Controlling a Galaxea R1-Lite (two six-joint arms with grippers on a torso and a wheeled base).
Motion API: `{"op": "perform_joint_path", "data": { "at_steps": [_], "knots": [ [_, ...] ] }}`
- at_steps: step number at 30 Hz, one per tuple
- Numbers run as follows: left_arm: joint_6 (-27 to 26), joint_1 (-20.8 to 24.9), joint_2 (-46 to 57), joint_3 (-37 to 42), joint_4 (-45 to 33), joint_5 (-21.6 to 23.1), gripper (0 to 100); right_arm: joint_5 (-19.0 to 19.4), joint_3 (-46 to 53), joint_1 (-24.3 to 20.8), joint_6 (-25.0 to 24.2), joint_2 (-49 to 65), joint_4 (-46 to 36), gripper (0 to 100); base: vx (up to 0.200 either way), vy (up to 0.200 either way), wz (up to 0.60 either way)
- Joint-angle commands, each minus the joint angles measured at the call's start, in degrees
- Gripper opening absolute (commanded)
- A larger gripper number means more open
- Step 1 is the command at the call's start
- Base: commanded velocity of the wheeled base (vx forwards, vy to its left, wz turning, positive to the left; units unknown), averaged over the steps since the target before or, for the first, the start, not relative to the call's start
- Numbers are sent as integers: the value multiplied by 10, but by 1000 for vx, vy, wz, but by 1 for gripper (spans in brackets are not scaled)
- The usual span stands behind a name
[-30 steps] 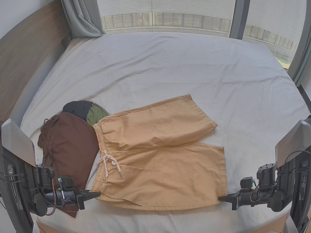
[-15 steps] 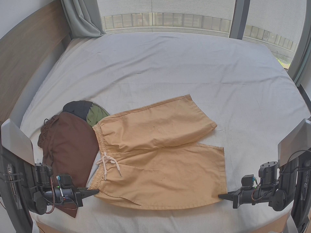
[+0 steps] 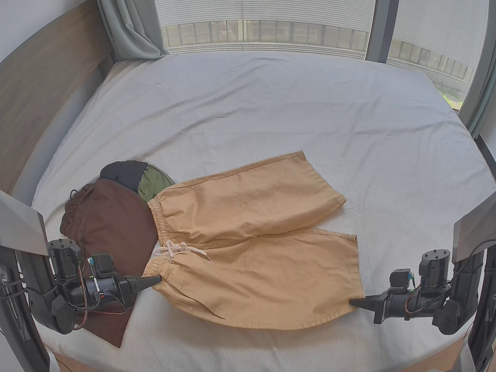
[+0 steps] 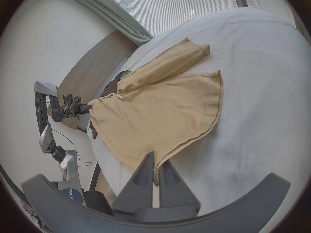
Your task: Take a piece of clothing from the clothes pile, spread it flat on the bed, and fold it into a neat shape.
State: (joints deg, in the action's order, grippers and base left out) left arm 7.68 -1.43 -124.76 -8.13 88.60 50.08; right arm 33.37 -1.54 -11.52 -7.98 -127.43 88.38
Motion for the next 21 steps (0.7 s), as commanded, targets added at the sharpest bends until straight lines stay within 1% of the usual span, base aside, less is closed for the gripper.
{"op": "perform_joint_path", "data": {
  "at_steps": [1, 8, 9, 10, 13, 19, 21],
  "knots": [
    [1, 1, 7, -7, 1, -1, 0, -1, -5, -2, -10, 32, 0, 0, 0, 0, 0],
    [6, -1, 8, -14, 1, -1, 0, -1, -4, -14, -39, 73, -1, 0, 0, 0, 0],
    [15, -2, 7, -22, 1, -1, 0, -1, -4, -20, -48, 87, -1, 0, 0, 0, 0],
    [15, -2, 7, -22, 1, -1, 0, -1, -4, -20, -48, 87, -1, 0, 0, 0, 0],
    [52, -2, 8, -36, 1, -8, 0, -3, -5, -25, -56, 110, -1, 0, 0, 0, 0],
    [59, -4, 8, -43, 1, -14, 0, -4, -3, -31, -57, 135, -1, 0, 0, 0, 0],
    [63, -5, 8, -47, 1, -14, 0, -6, -1, -39, -63, 160, -1, 0, 0, 0, 0]
  ]
}}
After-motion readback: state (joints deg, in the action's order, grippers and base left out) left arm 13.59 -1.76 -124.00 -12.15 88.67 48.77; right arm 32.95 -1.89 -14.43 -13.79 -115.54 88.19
